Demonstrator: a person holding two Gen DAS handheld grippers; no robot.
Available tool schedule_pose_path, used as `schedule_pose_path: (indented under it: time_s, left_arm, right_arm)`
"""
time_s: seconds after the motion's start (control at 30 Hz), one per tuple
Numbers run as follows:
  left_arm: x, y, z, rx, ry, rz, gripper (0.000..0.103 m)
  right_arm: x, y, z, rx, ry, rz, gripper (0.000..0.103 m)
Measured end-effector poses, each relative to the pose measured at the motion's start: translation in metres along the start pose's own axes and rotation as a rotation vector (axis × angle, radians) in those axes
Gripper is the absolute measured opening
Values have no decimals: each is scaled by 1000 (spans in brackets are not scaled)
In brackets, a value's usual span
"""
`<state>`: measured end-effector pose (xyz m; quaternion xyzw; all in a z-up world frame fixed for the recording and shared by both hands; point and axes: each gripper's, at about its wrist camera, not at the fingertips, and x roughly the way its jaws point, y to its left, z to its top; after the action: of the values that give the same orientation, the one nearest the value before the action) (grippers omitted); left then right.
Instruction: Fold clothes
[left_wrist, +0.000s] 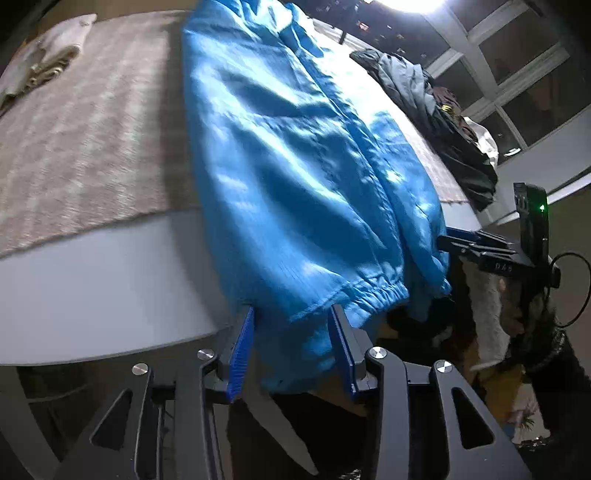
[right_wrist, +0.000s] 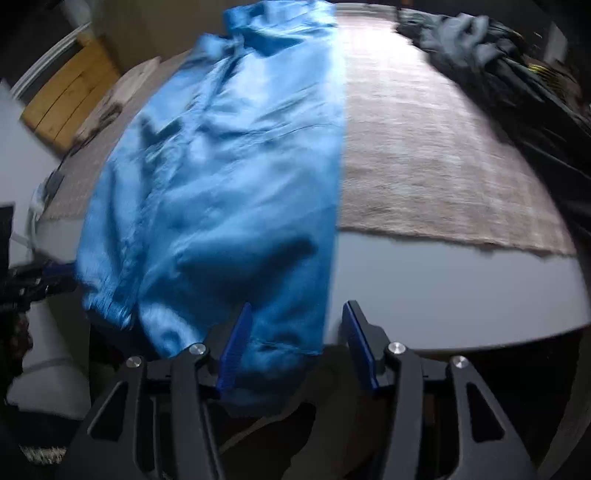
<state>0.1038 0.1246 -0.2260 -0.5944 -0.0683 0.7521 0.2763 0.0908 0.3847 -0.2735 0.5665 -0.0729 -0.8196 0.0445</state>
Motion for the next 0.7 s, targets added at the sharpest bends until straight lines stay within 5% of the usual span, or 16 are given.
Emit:
schedule_pose_path:
  time_s: [0.17,0.2,0.23,0.27,0.43,0.7]
  left_arm:
    - [5,-8,2,49,12,-28,36]
    - [6,-7,2,51,10,-27,28]
    - [8,-5,3,41,20,-41,4]
    - [10,-2,4,28,33,-59,1]
    - [-3,0,9,-9,-2,-150,0]
    - [-63,-10,66,-43,-87,-286,0]
  right_arm:
    - [0,11,-1,-63,-23,18,51]
    - [0,13,0,-76,-26,21,43]
    - [-1,14,0,-90,-29,24,30]
    - [-2,13,1,-84,-26,37,25]
    - [-14,0,12,10,-19,147,7]
    - [-64,-26,61,228,-98,407,5]
